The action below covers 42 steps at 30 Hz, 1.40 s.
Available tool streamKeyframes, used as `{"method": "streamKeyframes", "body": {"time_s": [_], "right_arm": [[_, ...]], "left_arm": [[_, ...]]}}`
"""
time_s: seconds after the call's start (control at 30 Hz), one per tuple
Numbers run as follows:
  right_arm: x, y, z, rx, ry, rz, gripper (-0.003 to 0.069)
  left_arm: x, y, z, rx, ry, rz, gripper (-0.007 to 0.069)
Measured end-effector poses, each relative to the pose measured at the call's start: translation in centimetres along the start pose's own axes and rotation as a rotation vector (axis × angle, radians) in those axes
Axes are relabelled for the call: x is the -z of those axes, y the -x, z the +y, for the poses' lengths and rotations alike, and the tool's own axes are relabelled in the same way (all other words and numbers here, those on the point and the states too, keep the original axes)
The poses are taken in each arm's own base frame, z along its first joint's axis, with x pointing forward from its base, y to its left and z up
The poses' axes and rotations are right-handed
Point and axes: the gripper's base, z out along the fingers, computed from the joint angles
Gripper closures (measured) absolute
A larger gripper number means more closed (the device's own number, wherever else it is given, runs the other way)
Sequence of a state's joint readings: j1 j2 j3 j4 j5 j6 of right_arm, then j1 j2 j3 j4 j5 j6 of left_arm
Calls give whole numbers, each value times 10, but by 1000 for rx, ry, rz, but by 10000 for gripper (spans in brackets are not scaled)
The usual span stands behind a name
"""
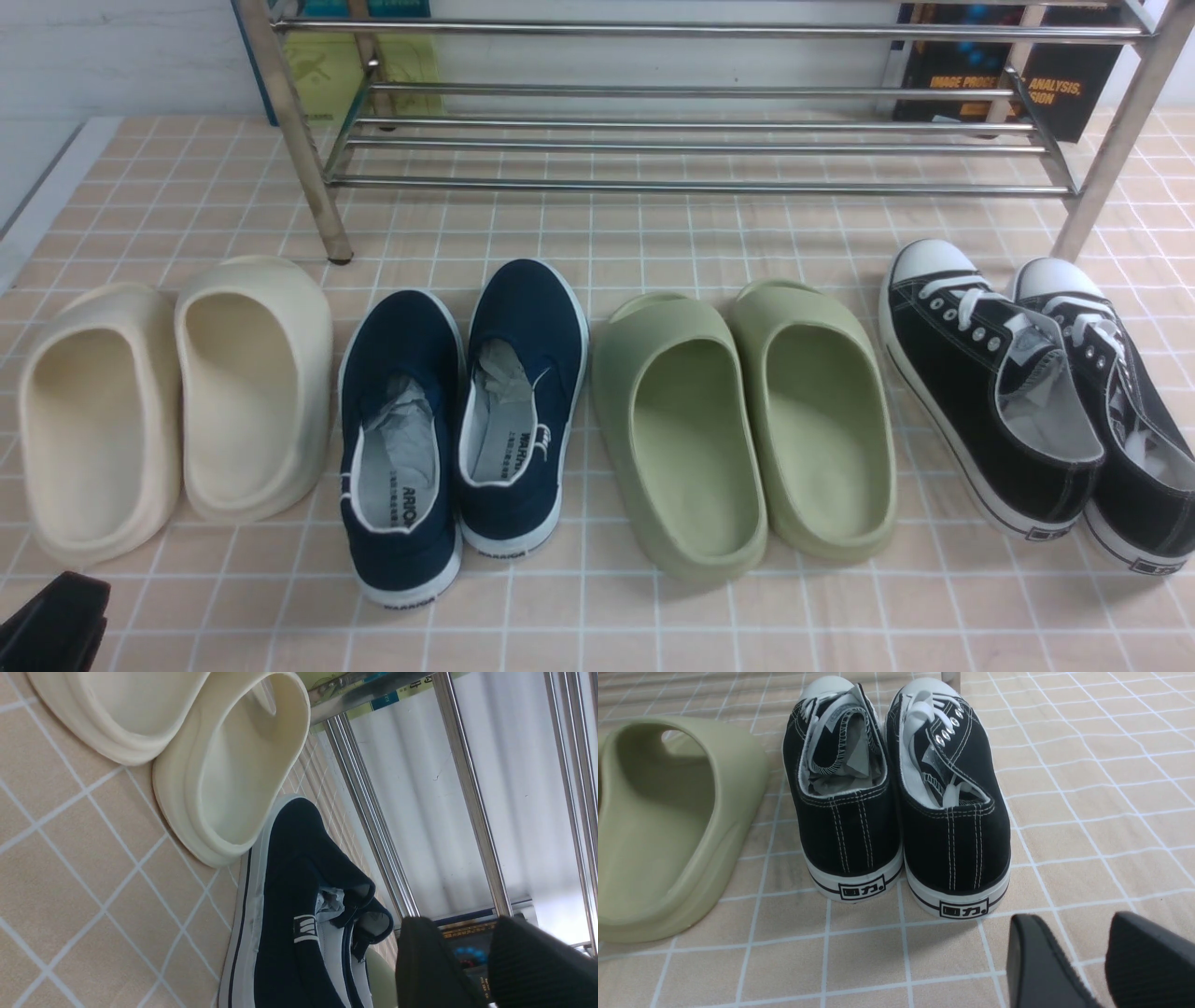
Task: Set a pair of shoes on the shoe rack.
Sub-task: Use the left arm to grab the shoe closest to it
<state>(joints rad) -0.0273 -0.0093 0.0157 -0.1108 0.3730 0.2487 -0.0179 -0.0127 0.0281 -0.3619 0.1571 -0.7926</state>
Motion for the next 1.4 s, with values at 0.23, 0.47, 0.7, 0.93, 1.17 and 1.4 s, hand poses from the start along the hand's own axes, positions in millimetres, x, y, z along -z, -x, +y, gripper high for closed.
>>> {"method": "streamKeyframes", "body": {"time_s": [0.23,0.47,0.7,0.93,1.17,1.4], "right_arm": [[0,0,0,0,0,0,421],[0,0,0,0,0,0,421],[0,0,0,0,0,0,421],[0,0,0,0,0,0,421],[0,0,0,0,0,0,421],[0,0,0,0,0,0,421]], "left_arm": [[7,10,-26,-188,-48,-12,385],[29,49,-110,-750,137,109,540],[-2,91,-141,-1022,679,437,622],[-67,77,-146,-1128,732,734,622],[-127,31,-126,-1069,702,995,577],[-177,1,-107,-955,607,1008,345]]}}
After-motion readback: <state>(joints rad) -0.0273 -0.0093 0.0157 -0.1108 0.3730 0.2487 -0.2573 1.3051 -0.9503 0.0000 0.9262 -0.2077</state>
